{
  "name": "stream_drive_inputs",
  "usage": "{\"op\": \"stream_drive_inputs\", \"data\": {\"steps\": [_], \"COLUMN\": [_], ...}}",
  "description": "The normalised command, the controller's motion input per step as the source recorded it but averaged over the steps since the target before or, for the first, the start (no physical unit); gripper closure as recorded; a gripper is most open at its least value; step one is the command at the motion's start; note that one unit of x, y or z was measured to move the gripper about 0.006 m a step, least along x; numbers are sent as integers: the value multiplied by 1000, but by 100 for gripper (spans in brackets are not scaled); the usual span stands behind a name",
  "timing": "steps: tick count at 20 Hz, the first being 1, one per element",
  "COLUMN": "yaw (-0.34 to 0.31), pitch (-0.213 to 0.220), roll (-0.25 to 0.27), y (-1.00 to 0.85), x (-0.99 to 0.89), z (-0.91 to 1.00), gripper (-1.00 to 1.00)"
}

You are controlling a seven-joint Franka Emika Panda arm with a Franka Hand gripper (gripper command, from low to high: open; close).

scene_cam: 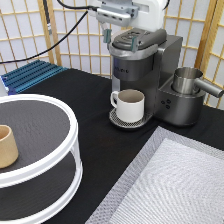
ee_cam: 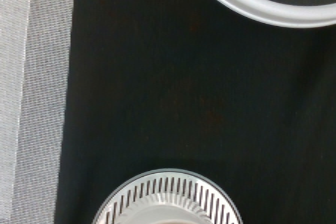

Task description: Make coffee

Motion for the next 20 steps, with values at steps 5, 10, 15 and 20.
{"op": "stream_drive_inputs", "data": {"steps": [5,10,15,20], "yaw": [116,127,168,310], "pitch": [39,69,46,0], "roll": [0,10,2,0], "y": [52,110,462,167], "x": [-97,91,-90,-294], "z": [85,1000,783,-173], "gripper": [-100,-100,-100,-100]}}
